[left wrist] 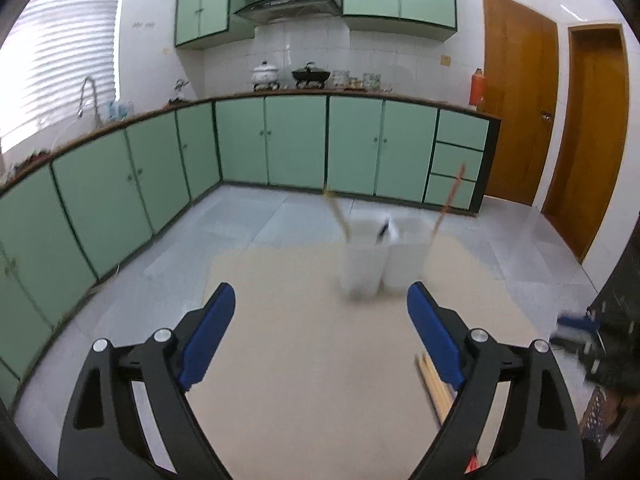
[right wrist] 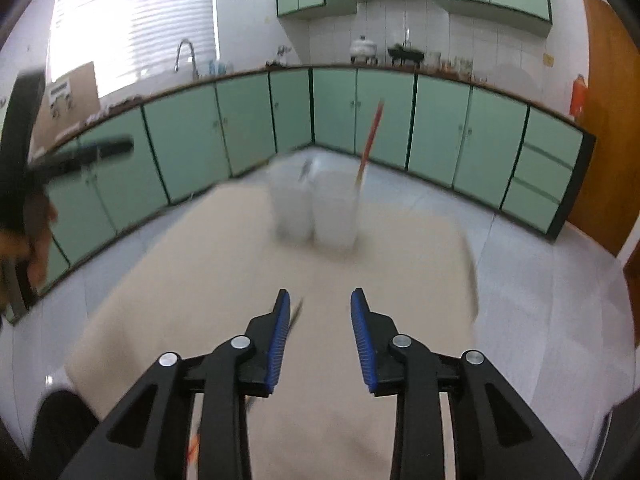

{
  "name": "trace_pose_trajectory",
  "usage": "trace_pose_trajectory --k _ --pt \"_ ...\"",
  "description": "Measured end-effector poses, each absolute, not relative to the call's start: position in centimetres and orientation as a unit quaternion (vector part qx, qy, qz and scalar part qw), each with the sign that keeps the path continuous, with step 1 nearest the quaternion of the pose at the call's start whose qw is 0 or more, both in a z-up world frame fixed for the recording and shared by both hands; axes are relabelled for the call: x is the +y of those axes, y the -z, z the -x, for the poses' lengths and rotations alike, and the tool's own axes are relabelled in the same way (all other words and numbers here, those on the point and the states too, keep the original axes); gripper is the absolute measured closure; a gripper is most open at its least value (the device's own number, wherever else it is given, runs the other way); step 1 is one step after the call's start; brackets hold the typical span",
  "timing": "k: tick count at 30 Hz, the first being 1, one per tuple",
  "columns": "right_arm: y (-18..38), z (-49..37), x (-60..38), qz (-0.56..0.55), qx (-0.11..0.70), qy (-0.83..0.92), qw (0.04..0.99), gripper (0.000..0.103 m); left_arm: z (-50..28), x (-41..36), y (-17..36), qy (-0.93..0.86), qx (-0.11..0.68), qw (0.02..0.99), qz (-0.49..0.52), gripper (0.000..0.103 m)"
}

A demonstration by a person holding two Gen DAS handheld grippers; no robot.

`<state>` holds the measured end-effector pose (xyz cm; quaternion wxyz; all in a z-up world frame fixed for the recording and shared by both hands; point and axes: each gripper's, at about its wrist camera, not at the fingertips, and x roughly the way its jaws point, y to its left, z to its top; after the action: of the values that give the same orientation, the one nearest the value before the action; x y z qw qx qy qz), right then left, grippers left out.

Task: Organize utensils
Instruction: 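Grasp a black chopstick with the left tool while the right tool grasps another black chopstick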

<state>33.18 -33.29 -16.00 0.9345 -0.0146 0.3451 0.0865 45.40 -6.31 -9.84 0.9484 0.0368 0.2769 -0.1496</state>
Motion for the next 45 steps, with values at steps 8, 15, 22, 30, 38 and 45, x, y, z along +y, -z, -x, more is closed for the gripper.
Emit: trace_pose_trajectory --k 8,15,22,30,38,45 --pt "26.5 -23.9 -27.0 0.075 0.387 -0.099 0.914 0.072 -36.1 -3.0 16.1 0.118 0.292 0.949 -0.008 0.015" --pt "27.0 -24.1 -25.2 0.082 0.369 -0.102 0.92 0.072 -31.3 -4.7 20.6 0.14 0.308 0.94 -0.049 0.015" --pt "27.1 -25.0 -26.4 0.065 0.362 -0.097 0.925 0.073 -30.1 -4.9 22.7 0.153 0.322 0.933 -0.04 0.015" --pt "27.0 -25.9 -30.1 0.046 0.369 -0.075 0.925 0.074 -28.9 -7.4 25.2 0.19 0.337 0.92 -0.06 0.015" --pt "27.2 -27.2 -30.9 0.041 0.367 -0.082 0.926 0.09 -28.3 -11.1 27.6 0.214 0.347 0.908 -0.102 0.015" --pt "27.4 -26.7 -31.7 0.023 0.362 -0.081 0.928 0.09 -29.3 -13.2 29.4 0.198 0.364 0.902 -0.118 0.016"
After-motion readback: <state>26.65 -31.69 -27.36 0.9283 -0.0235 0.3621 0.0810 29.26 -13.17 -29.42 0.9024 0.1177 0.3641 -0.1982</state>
